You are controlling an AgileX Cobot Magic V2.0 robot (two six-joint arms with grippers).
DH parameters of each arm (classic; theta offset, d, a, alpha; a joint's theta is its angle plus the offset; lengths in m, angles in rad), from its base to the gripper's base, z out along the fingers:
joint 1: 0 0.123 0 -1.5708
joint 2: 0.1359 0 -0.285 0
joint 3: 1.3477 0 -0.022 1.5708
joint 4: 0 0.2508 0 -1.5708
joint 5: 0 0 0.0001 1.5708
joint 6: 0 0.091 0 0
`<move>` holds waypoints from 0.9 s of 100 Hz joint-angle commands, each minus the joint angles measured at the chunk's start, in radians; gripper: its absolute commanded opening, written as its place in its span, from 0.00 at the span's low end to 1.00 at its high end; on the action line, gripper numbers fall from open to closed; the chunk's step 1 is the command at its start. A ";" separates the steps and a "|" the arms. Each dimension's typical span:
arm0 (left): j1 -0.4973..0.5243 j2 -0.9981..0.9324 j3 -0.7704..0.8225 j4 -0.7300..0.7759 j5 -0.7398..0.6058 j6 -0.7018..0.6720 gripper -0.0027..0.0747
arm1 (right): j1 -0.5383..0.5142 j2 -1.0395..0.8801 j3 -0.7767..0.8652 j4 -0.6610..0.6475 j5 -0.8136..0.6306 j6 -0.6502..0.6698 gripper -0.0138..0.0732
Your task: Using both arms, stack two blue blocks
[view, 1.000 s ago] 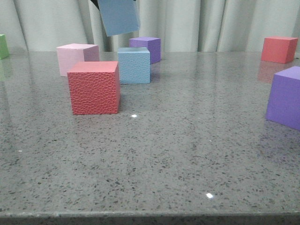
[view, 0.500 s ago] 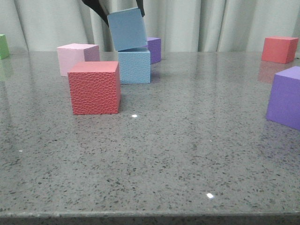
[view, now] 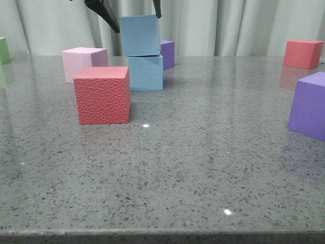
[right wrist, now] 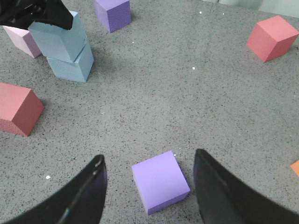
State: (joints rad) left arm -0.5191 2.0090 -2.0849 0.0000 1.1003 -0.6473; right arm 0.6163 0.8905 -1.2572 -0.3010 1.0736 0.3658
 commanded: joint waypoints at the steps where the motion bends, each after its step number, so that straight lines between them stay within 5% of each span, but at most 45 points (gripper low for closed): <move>1: -0.008 -0.065 -0.035 -0.020 -0.054 -0.002 0.75 | -0.002 -0.009 -0.022 -0.035 -0.054 -0.014 0.64; 44: -0.089 -0.080 -0.251 0.090 0.082 0.073 0.74 | -0.002 -0.012 -0.022 -0.044 -0.081 -0.014 0.64; 90: -0.194 -0.291 -0.141 0.184 0.158 0.260 0.72 | -0.002 -0.116 0.002 -0.046 -0.156 -0.014 0.64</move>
State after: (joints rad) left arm -0.6882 1.8268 -2.2420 0.1555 1.2654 -0.4066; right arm 0.6163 0.7993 -1.2521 -0.3098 1.0153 0.3658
